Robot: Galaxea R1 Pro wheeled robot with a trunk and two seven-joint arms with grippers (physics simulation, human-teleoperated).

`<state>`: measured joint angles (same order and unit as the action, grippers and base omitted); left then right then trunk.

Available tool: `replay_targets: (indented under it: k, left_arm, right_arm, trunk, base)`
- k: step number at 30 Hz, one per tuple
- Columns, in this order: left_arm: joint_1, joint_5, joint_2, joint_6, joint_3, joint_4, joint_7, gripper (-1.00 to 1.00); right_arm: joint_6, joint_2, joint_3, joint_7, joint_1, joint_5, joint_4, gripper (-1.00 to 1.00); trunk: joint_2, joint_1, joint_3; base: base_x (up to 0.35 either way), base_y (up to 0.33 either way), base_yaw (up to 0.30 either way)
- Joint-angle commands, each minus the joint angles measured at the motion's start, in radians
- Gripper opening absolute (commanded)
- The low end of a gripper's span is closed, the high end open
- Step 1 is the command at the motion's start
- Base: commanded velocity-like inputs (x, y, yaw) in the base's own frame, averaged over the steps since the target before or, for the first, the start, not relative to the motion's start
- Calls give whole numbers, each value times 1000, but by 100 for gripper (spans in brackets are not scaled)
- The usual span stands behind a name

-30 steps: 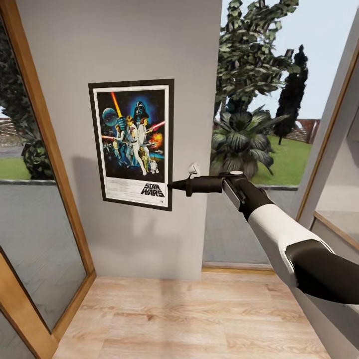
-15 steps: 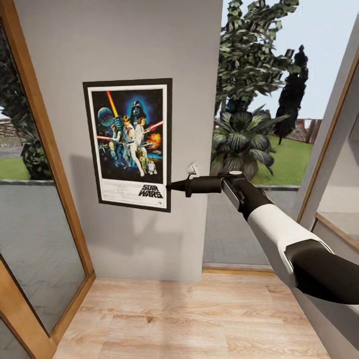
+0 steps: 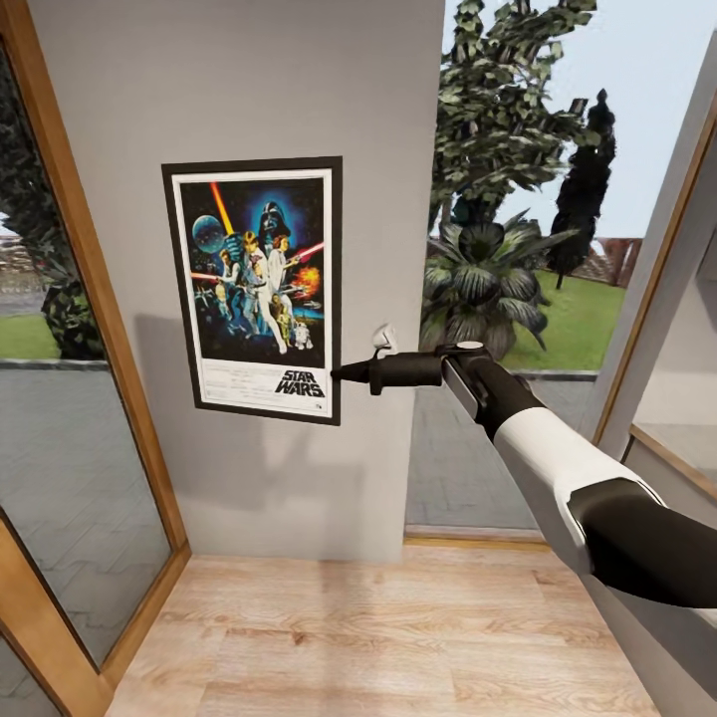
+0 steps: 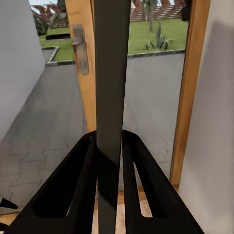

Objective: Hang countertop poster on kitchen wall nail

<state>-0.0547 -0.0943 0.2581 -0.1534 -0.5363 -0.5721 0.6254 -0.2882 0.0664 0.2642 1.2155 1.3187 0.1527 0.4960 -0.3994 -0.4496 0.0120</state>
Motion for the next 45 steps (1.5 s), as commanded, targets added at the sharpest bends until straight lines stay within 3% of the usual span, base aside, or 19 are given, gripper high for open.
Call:
replay_targets:
  k: [1, 45]
  left_arm:
    - [-1, -7, 0, 2, -1, 0, 5, 100]
    - [-1, -7, 1, 2, -2, 0, 5, 100]
  right_arm:
    - [-14, 0, 4, 2, 1, 12, -1, -100]
    - [-16, 1, 4, -1, 1, 11, 2, -100]
  trunk:
    - [-1, 0, 0]
    - [-1, 0, 0]
  base:
    - [5, 0, 0]
    - [95, 41, 0]
